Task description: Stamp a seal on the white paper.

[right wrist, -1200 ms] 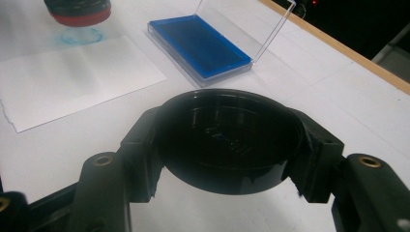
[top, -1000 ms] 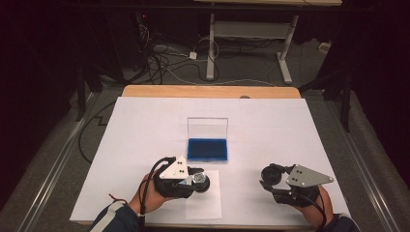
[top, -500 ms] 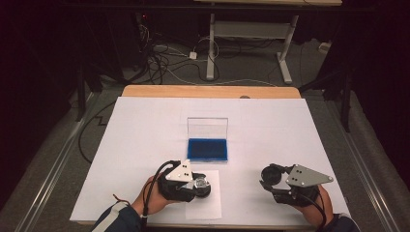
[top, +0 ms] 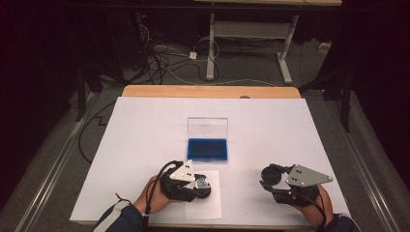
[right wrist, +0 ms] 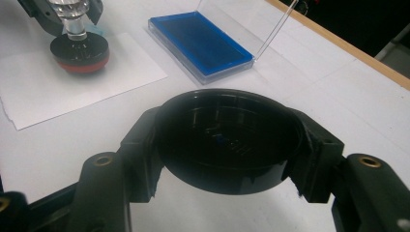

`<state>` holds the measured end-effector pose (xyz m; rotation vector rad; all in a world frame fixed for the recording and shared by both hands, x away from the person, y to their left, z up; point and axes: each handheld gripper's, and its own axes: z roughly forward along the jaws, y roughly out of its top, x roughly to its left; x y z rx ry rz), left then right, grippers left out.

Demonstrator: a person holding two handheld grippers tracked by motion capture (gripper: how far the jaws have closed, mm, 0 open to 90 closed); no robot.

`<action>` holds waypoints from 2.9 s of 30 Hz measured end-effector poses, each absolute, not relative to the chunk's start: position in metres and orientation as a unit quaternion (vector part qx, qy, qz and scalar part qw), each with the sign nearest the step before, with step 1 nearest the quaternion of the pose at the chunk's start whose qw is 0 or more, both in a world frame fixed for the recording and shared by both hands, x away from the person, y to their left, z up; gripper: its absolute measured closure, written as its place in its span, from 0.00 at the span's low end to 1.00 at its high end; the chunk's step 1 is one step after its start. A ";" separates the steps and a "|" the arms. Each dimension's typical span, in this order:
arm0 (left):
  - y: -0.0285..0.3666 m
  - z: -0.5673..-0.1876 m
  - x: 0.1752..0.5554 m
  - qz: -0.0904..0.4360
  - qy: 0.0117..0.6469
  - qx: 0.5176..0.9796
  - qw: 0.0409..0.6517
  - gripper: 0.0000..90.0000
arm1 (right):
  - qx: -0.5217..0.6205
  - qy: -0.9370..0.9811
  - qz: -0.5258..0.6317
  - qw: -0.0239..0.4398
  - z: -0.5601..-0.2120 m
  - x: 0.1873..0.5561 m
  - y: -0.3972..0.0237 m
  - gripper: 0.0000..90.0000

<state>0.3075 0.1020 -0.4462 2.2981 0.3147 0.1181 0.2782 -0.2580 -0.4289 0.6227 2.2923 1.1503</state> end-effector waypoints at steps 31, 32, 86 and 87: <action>0.102 -0.457 0.312 0.049 0.126 0.910 0.392 0.60 | 0.226 0.843 0.422 0.247 -0.429 0.278 -0.258 0.43; 0.102 -0.458 0.312 0.047 0.127 0.909 0.394 0.60 | 0.226 0.843 0.421 0.247 -0.429 0.278 -0.258 0.43; 0.099 -0.455 0.309 0.054 0.127 0.913 0.385 0.60 | 0.224 0.844 0.422 0.243 -0.430 0.279 -0.258 0.43; 0.099 -0.454 0.308 0.055 0.123 0.914 0.384 0.60 | 0.223 0.845 0.420 0.244 -0.430 0.279 -0.258 0.43</action>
